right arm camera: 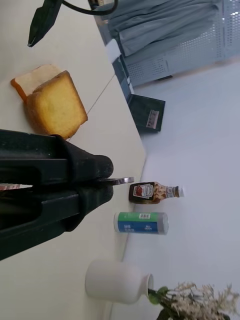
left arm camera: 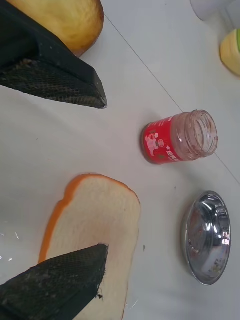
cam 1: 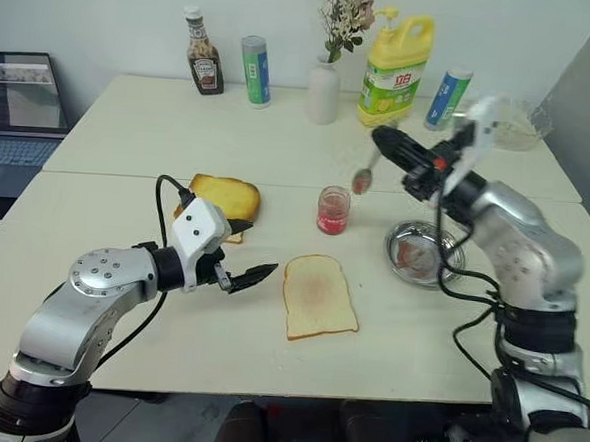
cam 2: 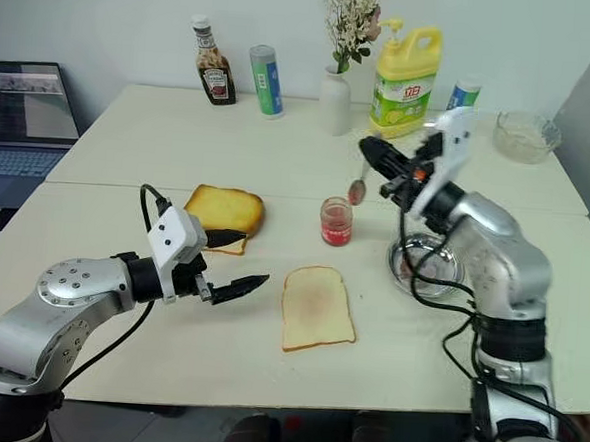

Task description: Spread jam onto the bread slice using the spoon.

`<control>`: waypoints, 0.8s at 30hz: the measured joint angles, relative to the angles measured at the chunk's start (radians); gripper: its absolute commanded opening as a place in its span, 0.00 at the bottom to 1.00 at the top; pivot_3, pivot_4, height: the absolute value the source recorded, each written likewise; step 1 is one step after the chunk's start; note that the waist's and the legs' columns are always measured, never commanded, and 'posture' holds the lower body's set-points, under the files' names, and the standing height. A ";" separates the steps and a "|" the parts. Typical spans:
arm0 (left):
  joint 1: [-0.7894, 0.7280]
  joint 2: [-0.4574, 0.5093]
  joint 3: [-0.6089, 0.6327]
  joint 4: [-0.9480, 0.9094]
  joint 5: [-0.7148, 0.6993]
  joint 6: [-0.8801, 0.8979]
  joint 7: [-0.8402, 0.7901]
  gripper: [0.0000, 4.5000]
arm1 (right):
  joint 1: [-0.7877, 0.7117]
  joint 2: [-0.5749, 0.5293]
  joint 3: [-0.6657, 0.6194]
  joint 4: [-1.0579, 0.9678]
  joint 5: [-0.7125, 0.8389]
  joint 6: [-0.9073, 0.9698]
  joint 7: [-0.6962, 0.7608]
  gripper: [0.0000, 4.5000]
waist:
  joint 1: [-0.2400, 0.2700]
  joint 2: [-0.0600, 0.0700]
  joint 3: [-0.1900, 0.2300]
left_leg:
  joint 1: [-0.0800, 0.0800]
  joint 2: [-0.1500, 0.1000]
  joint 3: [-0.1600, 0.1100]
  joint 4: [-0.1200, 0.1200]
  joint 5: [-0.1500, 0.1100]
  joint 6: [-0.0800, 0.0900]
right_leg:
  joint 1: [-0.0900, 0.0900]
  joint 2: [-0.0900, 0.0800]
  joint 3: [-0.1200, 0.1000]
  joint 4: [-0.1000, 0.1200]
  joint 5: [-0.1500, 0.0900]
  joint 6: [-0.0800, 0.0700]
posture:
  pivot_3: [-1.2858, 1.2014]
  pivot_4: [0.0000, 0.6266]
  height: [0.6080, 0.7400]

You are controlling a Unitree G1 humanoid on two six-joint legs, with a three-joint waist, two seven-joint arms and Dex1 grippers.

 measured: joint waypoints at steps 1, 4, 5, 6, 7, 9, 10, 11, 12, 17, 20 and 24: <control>0.000 0.001 0.000 -0.002 0.000 0.002 0.001 1.00 | -0.019 0.008 0.029 0.046 -0.042 -0.046 0.013 0.01 | 0.002 0.000 0.000 | -0.001 0.000 0.000 0.000 0.000 0.000 | -0.001 0.000 0.000 0.000 0.000 0.000 | 0.52 0.24 1.00; -0.002 0.000 -0.002 -0.016 -0.002 0.005 0.003 1.00 | -0.059 0.020 0.104 0.185 -0.169 -0.193 0.055 0.01 | 0.005 0.000 0.000 | -0.004 0.000 0.001 0.000 0.000 0.000 | -0.004 -0.001 0.000 0.000 0.000 0.000 | 0.52 0.24 1.00; -0.004 -0.001 -0.003 -0.020 -0.003 0.007 0.004 1.00 | -0.060 0.028 0.118 0.218 -0.196 -0.229 0.067 0.01 | 0.006 0.000 0.000 | -0.004 0.000 0.001 0.000 0.000 0.000 | -0.004 -0.001 0.000 0.000 0.000 0.000 | 0.52 0.24 1.00; -0.005 -0.002 -0.004 -0.022 -0.004 0.009 0.006 1.00 | -0.060 0.037 0.128 0.245 -0.213 -0.255 0.076 0.01 | 0.006 0.000 0.000 | -0.004 0.000 0.000 0.000 0.000 0.000 | -0.005 -0.001 0.000 0.001 0.000 0.000 | 0.52 0.24 1.00; -0.007 -0.004 -0.006 -0.025 -0.005 0.015 0.011 1.00 | -0.060 0.046 0.138 0.273 -0.234 -0.286 0.087 0.01 | 0.006 0.000 0.000 | -0.005 0.000 0.001 0.000 0.000 0.000 | -0.005 -0.001 0.000 0.001 0.000 0.000 | 0.52 0.24 1.00; -0.008 -0.009 -0.010 -0.036 -0.009 0.023 0.022 1.00 | -0.061 0.054 0.150 0.319 -0.270 -0.343 0.104 0.01 | 0.006 0.000 0.000 | -0.005 0.000 0.000 0.000 0.000 0.000 | -0.005 -0.001 0.000 0.001 0.001 0.000 | 0.52 0.24 1.00; -0.008 -0.009 -0.011 -0.039 -0.009 0.023 0.024 1.00 | -0.063 0.055 0.154 0.337 -0.285 -0.366 0.113 0.01 | 0.007 0.000 0.000 | -0.005 0.000 0.000 0.000 0.000 0.000 | -0.006 -0.001 0.000 0.001 0.001 0.000 | 0.52 0.24 1.00; -0.008 -0.010 -0.012 -0.043 -0.009 0.024 0.025 1.00 | -0.066 0.060 0.156 0.356 -0.300 -0.391 0.120 0.01 | 0.008 0.000 0.000 | -0.005 0.000 0.000 0.000 0.000 0.000 | -0.006 -0.001 0.000 0.001 0.001 0.000 | 0.52 0.24 1.00; -0.008 -0.010 -0.014 -0.047 -0.009 0.024 0.027 1.00 | -0.069 0.064 0.157 0.370 -0.312 -0.410 0.125 0.01 | 0.008 0.000 0.000 | -0.005 0.000 0.000 0.000 0.000 0.000 | -0.006 -0.001 0.000 0.001 0.001 0.000 | 0.52 0.24 1.00; -0.010 -0.012 -0.028 -0.053 -0.010 0.024 0.033 1.00 | -0.077 0.085 0.186 0.453 -0.380 -0.528 0.162 0.01 | 0.011 0.000 0.000 | -0.005 0.000 0.000 0.000 0.000 0.000 | -0.006 -0.001 -0.001 0.001 0.001 0.000 | 0.52 0.24 1.00; -0.016 -0.013 -0.028 -0.053 -0.010 0.024 0.042 1.00 | -0.077 0.091 0.199 0.502 -0.415 -0.580 0.181 0.01 | 0.011 0.000 0.000 | -0.005 0.000 0.000 0.001 0.000 0.000 | -0.006 -0.001 -0.001 0.001 0.001 0.000 | 0.52 0.24 1.00; -0.018 -0.013 -0.029 -0.052 -0.010 0.024 0.043 1.00 | -0.077 0.100 0.212 0.553 -0.455 -0.640 0.188 0.01 | 0.011 0.000 0.000 | -0.005 0.000 0.000 0.000 0.000 0.000 | -0.006 -0.001 -0.001 0.002 0.001 0.000 | 0.52 0.24 1.00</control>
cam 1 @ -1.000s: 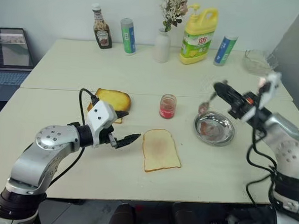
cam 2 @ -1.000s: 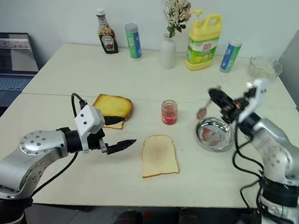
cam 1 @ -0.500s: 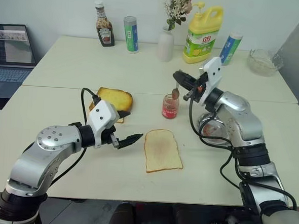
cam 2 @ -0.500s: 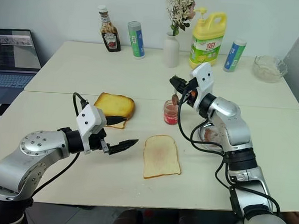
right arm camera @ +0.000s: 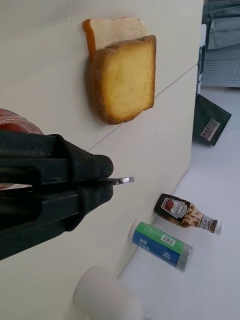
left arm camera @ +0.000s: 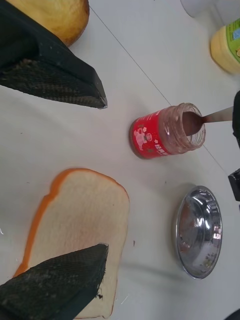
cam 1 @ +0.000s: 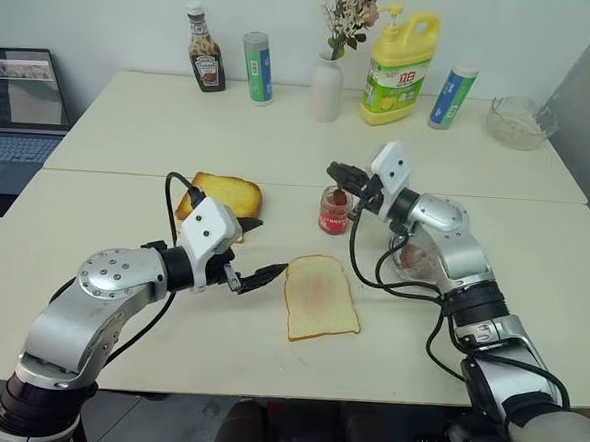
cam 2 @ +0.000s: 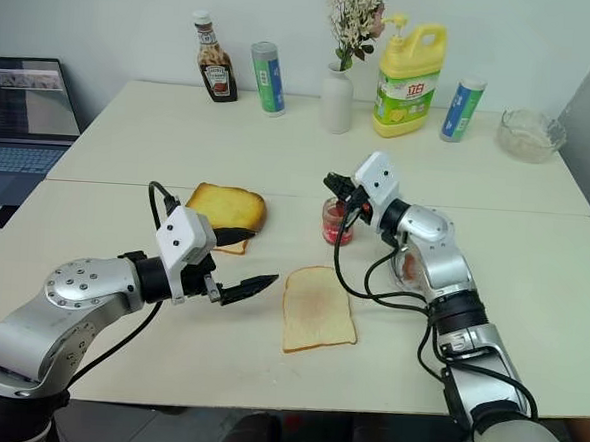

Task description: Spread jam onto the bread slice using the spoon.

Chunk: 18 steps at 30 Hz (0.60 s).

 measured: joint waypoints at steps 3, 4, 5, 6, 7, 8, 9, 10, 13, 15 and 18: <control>-0.003 0.000 -0.001 0.002 0.001 0.000 0.000 1.00 | 0.000 0.001 0.011 0.033 -0.041 -0.059 0.004 0.01 | 0.000 0.000 0.000 | 0.000 0.000 0.000 0.000 0.000 0.000 | 0.000 0.000 0.000 0.000 0.000 0.000 | 0.52 0.24 1.00; -0.004 0.000 -0.002 0.004 0.002 -0.001 0.000 1.00 | 0.000 -0.003 0.021 0.045 -0.063 -0.088 0.007 0.01 | 0.000 0.000 0.000 | 0.000 0.000 0.000 0.000 0.000 0.000 | 0.000 0.000 0.000 0.000 0.000 0.000 | 0.52 0.24 1.00; -0.006 0.000 -0.002 0.004 0.002 -0.001 0.000 1.00 | 0.000 -0.008 0.033 0.058 -0.080 -0.114 0.012 0.01 | 0.000 0.000 0.000 | 0.000 0.000 0.000 0.000 0.000 0.000 | 0.000 0.000 0.000 0.000 0.000 0.000 | 0.52 0.24 1.00; -0.007 0.000 -0.004 0.005 0.003 -0.001 -0.001 1.00 | 0.000 -0.011 0.045 0.069 -0.101 -0.137 0.015 0.01 | 0.000 0.000 0.000 | 0.000 0.000 0.000 0.000 0.000 0.000 | 0.000 0.000 0.000 0.000 0.000 0.000 | 0.52 0.24 1.00; -0.008 0.000 -0.006 0.005 0.003 -0.002 -0.001 1.00 | 0.000 -0.011 0.051 0.083 -0.113 -0.157 0.018 0.01 | 0.000 0.000 0.000 | 0.000 0.000 0.000 0.000 0.000 0.000 | 0.000 0.000 0.000 0.000 0.000 0.000 | 0.52 0.24 1.00; -0.008 0.000 -0.009 0.005 0.003 -0.002 -0.001 1.00 | 0.000 -0.011 0.056 0.095 -0.125 -0.170 0.021 0.01 | 0.000 0.000 0.000 | 0.000 0.000 0.000 0.000 0.000 0.000 | 0.000 0.000 0.000 0.000 0.000 0.000 | 0.52 0.24 1.00; -0.007 0.000 -0.012 0.005 0.004 -0.002 -0.001 1.00 | 0.000 -0.011 0.059 0.104 -0.137 -0.177 0.022 0.01 | 0.000 0.000 0.000 | 0.000 0.000 0.000 0.000 0.000 0.000 | 0.000 0.000 0.000 0.000 0.000 0.000 | 0.52 0.24 1.00; -0.008 0.000 -0.013 0.006 0.007 -0.003 -0.001 1.00 | 0.000 -0.009 0.060 0.115 -0.138 -0.176 0.022 0.01 | 0.000 0.000 0.000 | 0.000 0.000 0.000 0.000 0.000 0.000 | 0.000 0.000 0.000 0.000 0.000 0.000 | 0.52 0.24 1.00; -0.008 0.000 -0.017 0.016 0.012 -0.006 -0.002 1.00 | -0.005 0.001 0.054 0.133 -0.137 -0.151 0.021 0.01 | 0.000 0.000 0.000 | 0.000 0.000 0.000 0.000 0.000 0.000 | 0.000 0.000 0.000 0.001 0.000 0.000 | 0.52 0.24 1.00; -0.007 0.000 -0.018 0.023 0.013 -0.006 -0.002 1.00 | -0.015 0.005 0.048 0.137 -0.135 -0.123 0.021 0.01 | 0.000 0.000 0.000 | 0.000 0.000 0.000 0.001 0.000 0.000 | 0.000 0.000 0.000 0.002 0.000 0.000 | 0.52 0.24 1.00; -0.007 0.000 -0.018 0.026 0.017 -0.007 -0.002 1.00 | -0.020 0.027 0.011 0.126 -0.094 -0.026 0.021 0.01 | 0.000 0.000 0.000 | 0.001 0.000 0.000 0.001 0.000 0.000 | 0.000 0.000 0.000 0.002 0.000 0.000 | 0.52 0.24 1.00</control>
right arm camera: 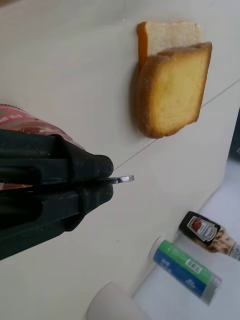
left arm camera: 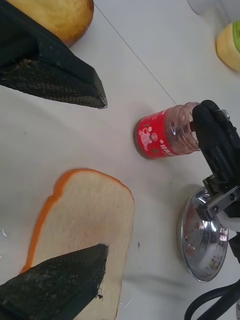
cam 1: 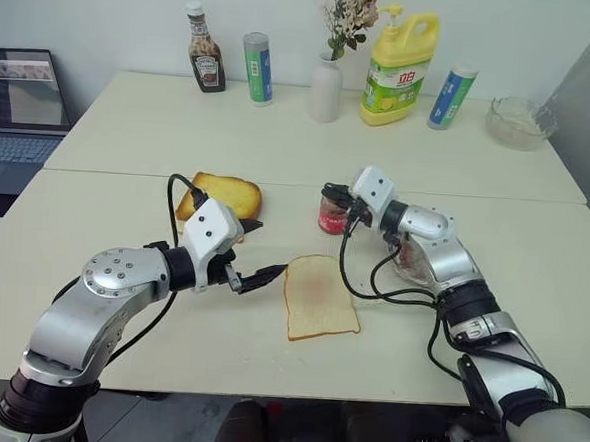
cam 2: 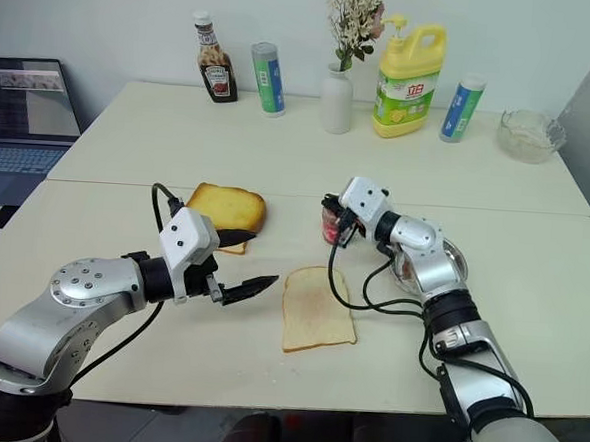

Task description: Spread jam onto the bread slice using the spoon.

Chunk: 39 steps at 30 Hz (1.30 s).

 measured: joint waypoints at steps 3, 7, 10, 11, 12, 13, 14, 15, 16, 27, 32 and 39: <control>0.001 0.000 0.000 0.003 0.003 -0.003 0.000 1.00 | -0.002 0.014 -0.043 -0.031 0.048 0.112 -0.002 0.01 | 0.000 0.000 0.000 | 0.000 0.000 0.000 0.000 0.000 0.000 | 0.000 0.000 0.000 0.000 0.000 0.000 | 0.52 0.24 1.00; 0.003 0.000 0.000 0.008 0.008 -0.011 0.000 1.00 | -0.005 0.040 -0.091 -0.069 0.100 0.251 -0.016 0.01 | -0.001 0.000 0.000 | 0.001 0.000 0.000 0.000 0.000 0.000 | 0.000 0.000 0.000 0.002 0.000 0.000 | 0.52 0.24 1.00; 0.003 0.000 0.000 0.010 0.012 -0.017 0.000 1.00 | -0.011 0.050 -0.112 -0.078 0.118 0.313 -0.034 0.01 | -0.001 0.000 0.000 | 0.002 0.000 0.001 0.000 0.000 0.000 | 0.000 0.000 0.000 0.003 0.000 0.000 | 0.52 0.24 1.00; 0.003 0.000 0.000 0.011 0.012 -0.017 0.001 1.00 | -0.012 0.050 -0.115 -0.079 0.119 0.319 -0.036 0.01 | -0.001 0.000 0.000 | 0.003 0.000 0.001 0.000 0.000 0.000 | 0.000 0.000 0.000 0.004 0.000 0.000 | 0.52 0.24 1.00; 0.003 0.000 0.000 0.012 0.013 -0.017 0.001 1.00 | -0.012 0.052 -0.121 -0.079 0.122 0.326 -0.039 0.01 | -0.001 0.000 0.000 | 0.003 0.000 0.001 0.000 0.000 0.000 | 0.000 0.000 0.001 0.004 0.000 0.000 | 0.52 0.24 1.00; 0.004 0.000 0.000 0.013 0.014 -0.018 0.001 1.00 | -0.011 0.055 -0.127 -0.078 0.125 0.333 -0.041 0.01 | -0.001 0.000 0.000 | 0.003 0.000 0.001 0.000 0.000 0.000 | 0.000 0.000 0.001 0.004 0.000 0.000 | 0.52 0.24 1.00; 0.004 0.000 0.000 0.013 0.015 -0.018 0.001 1.00 | -0.011 0.058 -0.131 -0.078 0.131 0.340 -0.044 0.01 | -0.002 0.000 0.000 | 0.004 0.000 0.001 0.000 0.000 0.000 | 0.001 0.000 0.001 0.004 0.000 0.000 | 0.52 0.24 1.00; 0.005 0.000 0.000 0.013 0.016 -0.018 0.001 1.00 | -0.011 0.063 -0.136 -0.078 0.137 0.350 -0.048 0.01 | -0.002 0.000 0.000 | 0.004 0.000 0.001 0.000 0.000 0.000 | 0.001 0.000 0.001 0.005 0.000 0.000 | 0.52 0.24 1.00; 0.005 0.000 0.000 0.013 0.017 -0.018 0.001 1.00 | -0.010 0.071 -0.144 -0.078 0.146 0.360 -0.051 0.01 | -0.003 0.000 0.000 | 0.004 0.000 0.001 0.000 0.000 0.000 | 0.001 0.001 0.001 0.005 0.000 0.000 | 0.52 0.24 1.00; 0.005 -0.002 -0.001 0.018 0.026 -0.030 0.002 1.00 | -0.007 0.134 -0.218 -0.047 0.230 0.438 -0.123 0.01 | -0.011 0.000 0.000 | 0.004 0.000 0.001 0.000 0.000 0.000 | 0.001 0.001 0.001 0.006 0.000 0.000 | 0.52 0.24 1.00; 0.004 -0.002 -0.002 0.019 0.030 -0.038 0.001 1.00 | -0.012 0.157 -0.260 -0.046 0.274 0.488 -0.160 0.01 | -0.014 0.000 0.000 | 0.004 0.000 0.001 0.000 0.000 0.000 | 0.001 0.001 0.001 0.006 0.000 0.000 | 0.52 0.24 1.00; 0.004 -0.002 -0.021 0.023 0.043 -0.041 0.000 1.00 | -0.023 0.165 -0.330 -0.047 0.343 0.573 -0.209 0.01 | -0.015 0.000 0.000 | 0.004 0.000 0.001 0.000 0.000 0.000 | 0.001 0.001 0.001 0.006 0.000 0.000 | 0.52 0.24 1.00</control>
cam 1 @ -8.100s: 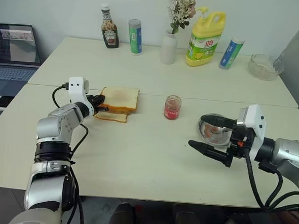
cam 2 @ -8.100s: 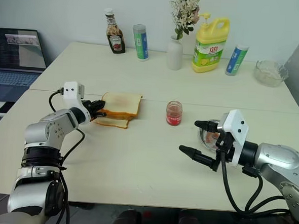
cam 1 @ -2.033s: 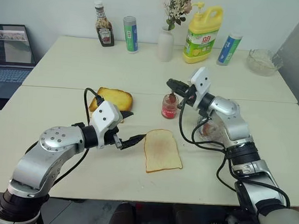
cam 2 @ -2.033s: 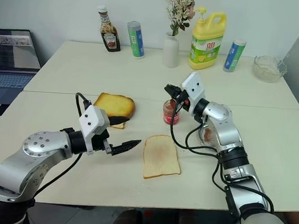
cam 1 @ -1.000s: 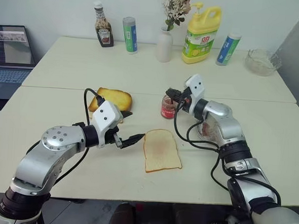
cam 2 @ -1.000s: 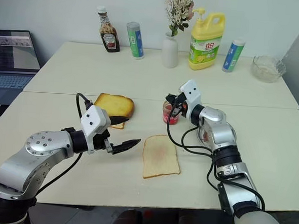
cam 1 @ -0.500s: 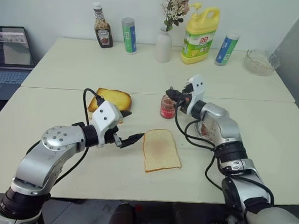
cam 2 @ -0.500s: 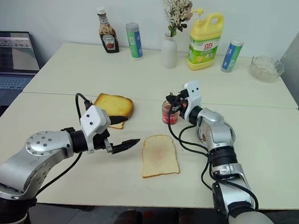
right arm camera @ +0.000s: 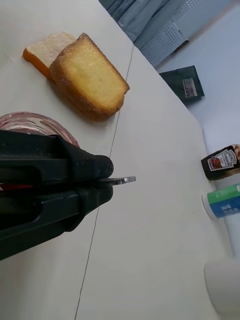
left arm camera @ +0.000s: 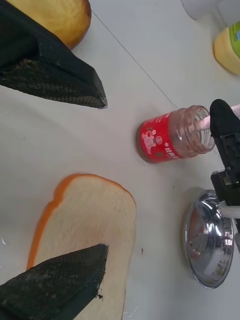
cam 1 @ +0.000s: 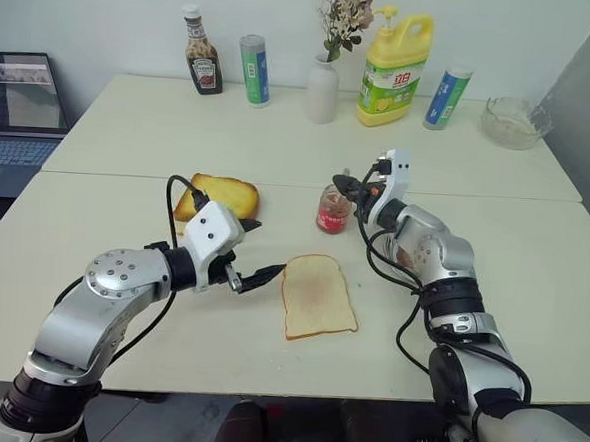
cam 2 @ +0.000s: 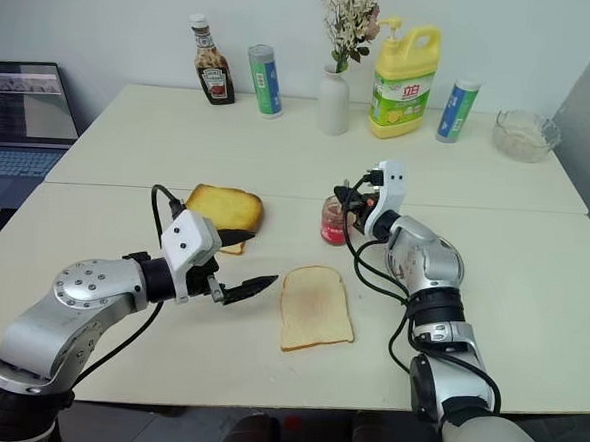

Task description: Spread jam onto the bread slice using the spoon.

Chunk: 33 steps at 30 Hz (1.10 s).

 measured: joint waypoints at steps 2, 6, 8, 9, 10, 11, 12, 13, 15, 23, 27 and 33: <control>0.000 0.000 0.000 0.002 0.001 -0.002 0.000 1.00 | -0.003 0.000 -0.008 -0.001 0.011 0.017 -0.010 0.01 | -0.001 0.000 0.000 | 0.000 0.000 0.000 0.000 0.000 0.000 | 0.000 0.000 0.000 0.000 0.000 0.000 | 0.52 0.24 1.00; 0.000 0.000 0.000 0.005 0.004 -0.002 0.000 1.00 | -0.006 0.000 -0.015 -0.011 0.027 0.044 -0.024 0.01 | -0.002 0.000 0.000 | 0.000 0.000 0.000 0.000 0.000 0.000 | 0.000 0.000 0.000 0.000 0.000 0.000 | 0.52 0.24 1.00; 0.000 0.000 0.000 0.008 0.004 -0.003 0.000 1.00 | -0.006 0.000 -0.015 -0.019 0.035 0.055 -0.029 0.01 | -0.002 0.000 0.000 | 0.000 0.000 0.000 0.000 0.000 0.000 | 0.000 0.000 0.000 0.000 0.000 0.000 | 0.52 0.24 1.00; 0.000 0.000 0.000 0.011 0.005 -0.003 0.000 1.00 | -0.006 0.000 -0.015 -0.029 0.038 0.063 -0.032 0.01 | -0.002 0.000 0.000 | 0.000 0.000 0.000 0.000 0.000 0.000 | 0.000 0.000 0.000 0.000 0.000 0.000 | 0.52 0.24 1.00; 0.000 0.000 0.000 0.013 0.006 -0.003 0.000 1.00 | -0.006 0.001 -0.014 -0.039 0.040 0.067 -0.035 0.01 | -0.002 0.000 0.000 | 0.000 0.000 0.000 0.000 0.000 0.000 | 0.000 0.000 0.000 0.000 0.000 0.000 | 0.52 0.24 1.00; 0.000 0.000 0.000 0.014 0.006 -0.003 -0.001 1.00 | -0.006 0.001 -0.014 -0.050 0.042 0.072 -0.039 0.01 | -0.002 0.000 0.000 | 0.000 0.000 0.000 0.000 0.000 0.000 | 0.000 0.000 0.000 -0.001 0.000 0.000 | 0.52 0.24 1.00; 0.000 0.000 0.000 0.015 0.007 -0.004 -0.001 1.00 | -0.006 0.002 -0.014 -0.060 0.045 0.076 -0.041 0.01 | -0.002 0.000 0.000 | 0.000 0.000 0.000 0.000 0.000 0.000 | 0.000 0.000 0.000 -0.001 0.000 0.000 | 0.52 0.24 1.00; 0.000 0.000 0.000 0.015 0.007 -0.004 -0.001 1.00 | -0.006 0.003 -0.014 -0.070 0.047 0.083 -0.043 0.01 | -0.002 0.000 0.000 | 0.000 0.000 0.000 0.000 0.000 0.000 | 0.000 0.000 0.000 -0.001 0.000 0.000 | 0.52 0.24 1.00; 0.000 -0.001 0.000 0.016 0.008 -0.010 -0.001 1.00 | -0.006 0.007 -0.015 -0.086 0.053 0.091 -0.049 0.01 | -0.002 0.000 0.000 | 0.000 0.000 0.000 0.000 0.000 0.000 | 0.000 0.000 0.000 -0.001 0.000 0.000 | 0.52 0.24 1.00; 0.000 -0.007 -0.001 0.017 0.014 -0.022 -0.001 1.00 | -0.006 0.025 -0.069 -0.100 0.109 0.142 -0.105 0.01 | -0.004 0.000 0.000 | -0.001 0.000 0.000 -0.001 0.000 0.000 | -0.001 0.000 0.000 -0.001 0.000 0.000 | 0.52 0.24 1.00; 0.000 -0.009 -0.001 0.020 0.020 -0.023 -0.003 1.00 | -0.006 0.027 -0.098 -0.100 0.140 0.167 -0.129 0.01 | -0.005 0.000 0.000 | -0.001 0.000 0.000 -0.001 0.000 0.000 | -0.001 0.000 0.000 -0.001 0.000 0.000 | 0.52 0.24 1.00; -0.001 -0.015 -0.001 0.021 0.023 -0.028 -0.012 1.00 | -0.015 0.029 -0.132 -0.100 0.177 0.200 -0.164 0.01 | -0.005 0.000 0.000 | -0.001 0.000 0.000 -0.001 0.000 0.000 | -0.001 0.000 0.000 -0.001 0.000 0.000 | 0.52 0.24 1.00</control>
